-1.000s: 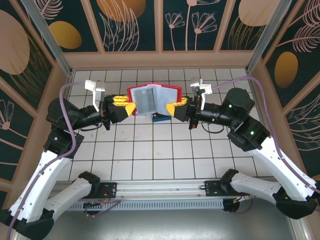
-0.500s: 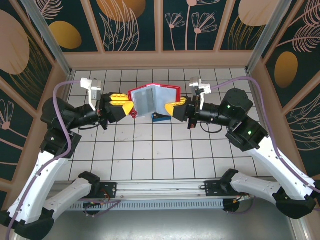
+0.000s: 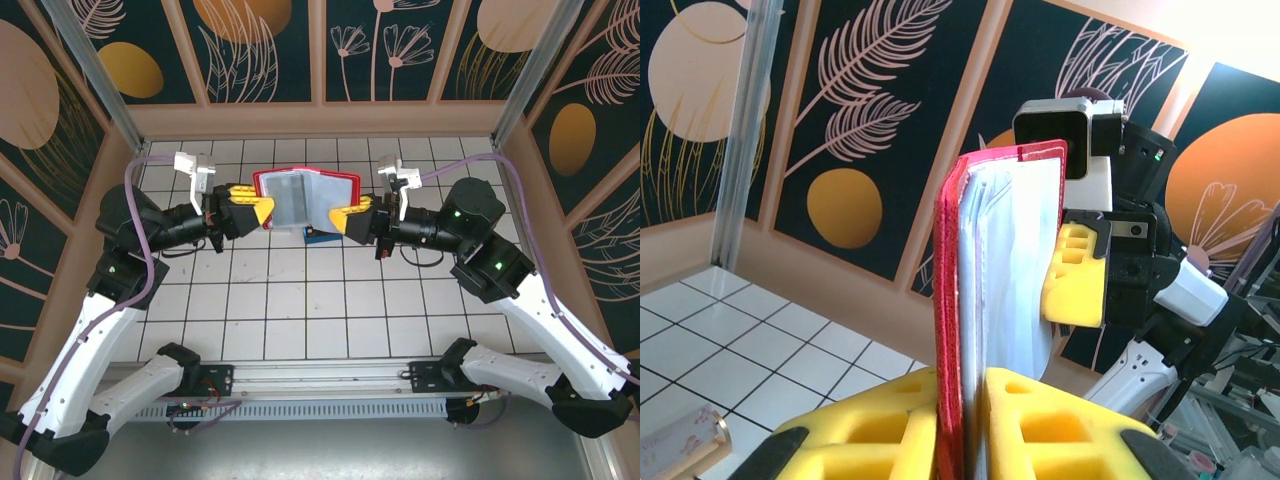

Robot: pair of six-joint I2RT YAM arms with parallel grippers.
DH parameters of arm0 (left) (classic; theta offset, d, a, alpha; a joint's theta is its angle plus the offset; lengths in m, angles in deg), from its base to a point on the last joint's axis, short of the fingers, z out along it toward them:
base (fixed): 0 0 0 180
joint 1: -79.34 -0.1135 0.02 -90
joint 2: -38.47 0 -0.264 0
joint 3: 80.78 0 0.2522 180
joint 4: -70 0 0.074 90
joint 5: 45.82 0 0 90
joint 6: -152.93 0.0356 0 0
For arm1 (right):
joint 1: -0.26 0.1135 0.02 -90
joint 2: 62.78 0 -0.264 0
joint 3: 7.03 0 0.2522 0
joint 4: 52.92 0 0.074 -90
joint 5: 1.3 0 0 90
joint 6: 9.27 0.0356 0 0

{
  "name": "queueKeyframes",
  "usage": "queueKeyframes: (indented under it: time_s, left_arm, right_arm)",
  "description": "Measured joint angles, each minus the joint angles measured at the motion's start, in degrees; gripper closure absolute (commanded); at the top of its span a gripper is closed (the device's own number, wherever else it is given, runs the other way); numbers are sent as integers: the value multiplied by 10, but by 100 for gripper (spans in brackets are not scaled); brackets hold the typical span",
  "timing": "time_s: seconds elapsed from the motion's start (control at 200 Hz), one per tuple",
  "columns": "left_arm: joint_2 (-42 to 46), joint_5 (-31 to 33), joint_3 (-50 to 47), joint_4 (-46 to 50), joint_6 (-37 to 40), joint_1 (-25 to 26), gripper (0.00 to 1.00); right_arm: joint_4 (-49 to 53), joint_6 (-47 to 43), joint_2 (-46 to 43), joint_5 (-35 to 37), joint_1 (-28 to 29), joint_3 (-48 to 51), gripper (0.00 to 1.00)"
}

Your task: Take the credit cards out of the card holder

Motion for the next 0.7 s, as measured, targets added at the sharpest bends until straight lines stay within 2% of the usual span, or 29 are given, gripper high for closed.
queueKeyframes:
  time_s: [0.27, 0.44, 0.701]
  left_arm:
    - [14, 0, 0, 5, 13, 0, 72]
    - [27, -1, 0, 4, 19, 0, 83]
    - [20, -7, 0, 2, 20, 0, 86]
  right_arm:
    - [0, 0, 0, 5, 0, 0, 100]
    - [0, 0, 0, 7, 0, 0, 100]
    - [0, 0, 0, 0, 0, 0, 100]
